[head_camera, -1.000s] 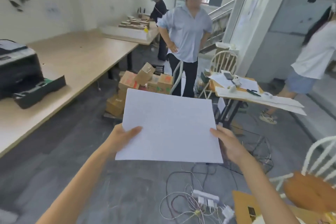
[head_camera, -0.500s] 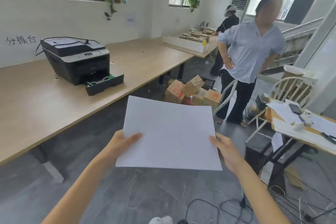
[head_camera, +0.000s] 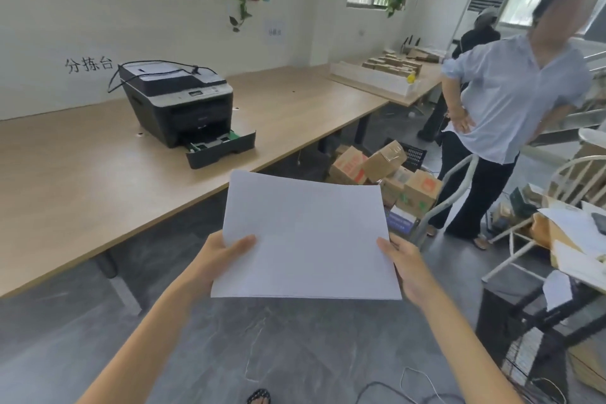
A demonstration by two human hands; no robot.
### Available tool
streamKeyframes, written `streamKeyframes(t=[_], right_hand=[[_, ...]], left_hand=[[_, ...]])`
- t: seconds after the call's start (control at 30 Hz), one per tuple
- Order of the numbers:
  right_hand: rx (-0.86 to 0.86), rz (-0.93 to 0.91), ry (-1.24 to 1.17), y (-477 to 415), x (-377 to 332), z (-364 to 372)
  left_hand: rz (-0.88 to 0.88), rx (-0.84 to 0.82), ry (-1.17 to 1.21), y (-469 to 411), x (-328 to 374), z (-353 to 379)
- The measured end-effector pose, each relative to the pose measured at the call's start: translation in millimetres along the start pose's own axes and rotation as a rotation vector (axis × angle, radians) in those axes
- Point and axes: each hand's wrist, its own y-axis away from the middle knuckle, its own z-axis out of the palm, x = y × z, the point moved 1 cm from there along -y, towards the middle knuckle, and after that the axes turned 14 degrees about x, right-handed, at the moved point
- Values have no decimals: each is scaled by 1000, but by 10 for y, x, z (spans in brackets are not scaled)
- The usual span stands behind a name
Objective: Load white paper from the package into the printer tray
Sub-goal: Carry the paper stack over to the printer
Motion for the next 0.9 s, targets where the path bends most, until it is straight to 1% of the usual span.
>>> streamKeyframes(t=[0.1,0.3,0.5,0.63,0.73,0.9], right_hand=[[-23,7,-2,-375,-49,343],[-132,21,19,-1153,-269,1242],[-242,23,30,-1685,-471,2067],[-295,4,31,-1910,-534,2478],[-352,-1,41,-2034,-563,2733],[-420,-39,39,-2211,-621,3125]], left_hand=[[-2,48,18,-324,31,-153],[6,154,33,-1100,197,-616],[-3,275,11,-1771,377,-1139],[33,265,45,-1943,479,-1413],[52,288,65,-2015,473,-1594],[43,426,116,-2173,502,-1785]])
